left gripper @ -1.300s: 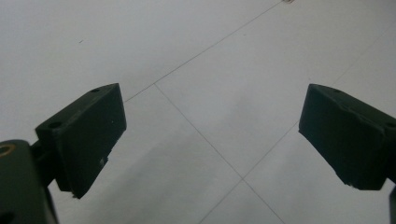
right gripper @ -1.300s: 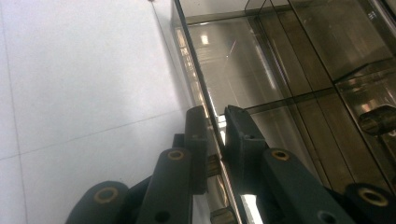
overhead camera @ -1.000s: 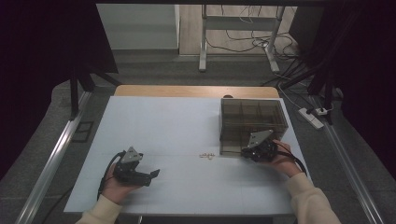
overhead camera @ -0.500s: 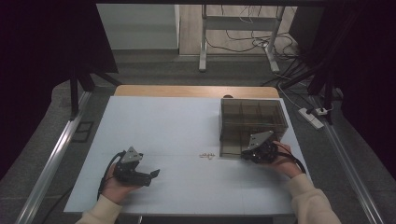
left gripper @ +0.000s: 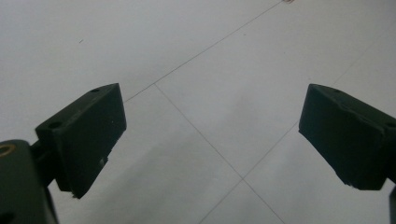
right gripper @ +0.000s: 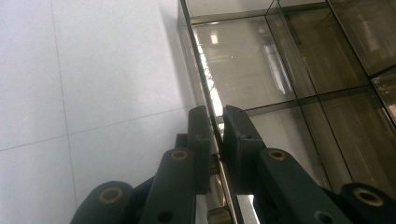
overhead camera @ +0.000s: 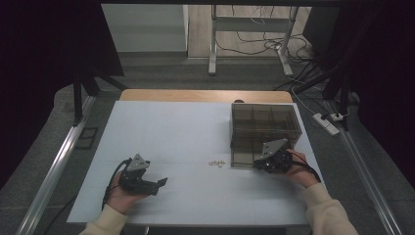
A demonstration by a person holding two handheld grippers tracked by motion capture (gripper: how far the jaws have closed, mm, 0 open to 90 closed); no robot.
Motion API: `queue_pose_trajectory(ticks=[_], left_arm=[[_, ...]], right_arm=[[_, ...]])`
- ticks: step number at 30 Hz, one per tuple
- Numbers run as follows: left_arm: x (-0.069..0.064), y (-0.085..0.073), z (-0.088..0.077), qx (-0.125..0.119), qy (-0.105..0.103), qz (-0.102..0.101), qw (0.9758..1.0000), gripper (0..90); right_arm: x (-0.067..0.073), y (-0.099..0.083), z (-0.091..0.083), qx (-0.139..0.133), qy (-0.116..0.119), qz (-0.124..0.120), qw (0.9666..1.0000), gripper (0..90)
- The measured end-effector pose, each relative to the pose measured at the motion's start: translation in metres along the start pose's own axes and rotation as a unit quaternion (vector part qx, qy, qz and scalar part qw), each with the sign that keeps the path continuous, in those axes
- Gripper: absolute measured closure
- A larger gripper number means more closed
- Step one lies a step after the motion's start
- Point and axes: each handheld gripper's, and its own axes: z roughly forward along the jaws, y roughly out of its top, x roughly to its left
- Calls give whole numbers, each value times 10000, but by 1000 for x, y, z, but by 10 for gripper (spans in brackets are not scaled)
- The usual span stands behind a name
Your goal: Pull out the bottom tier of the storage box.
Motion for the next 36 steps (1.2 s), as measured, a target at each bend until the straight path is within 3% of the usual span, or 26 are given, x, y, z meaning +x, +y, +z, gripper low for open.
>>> queue_pose_trajectory(ticks=[36], left_arm=[[0, 0, 0, 0, 4, 3, 10000, 69]], right_arm=[[4, -3, -2, -77, 78, -37, 9999, 807]])
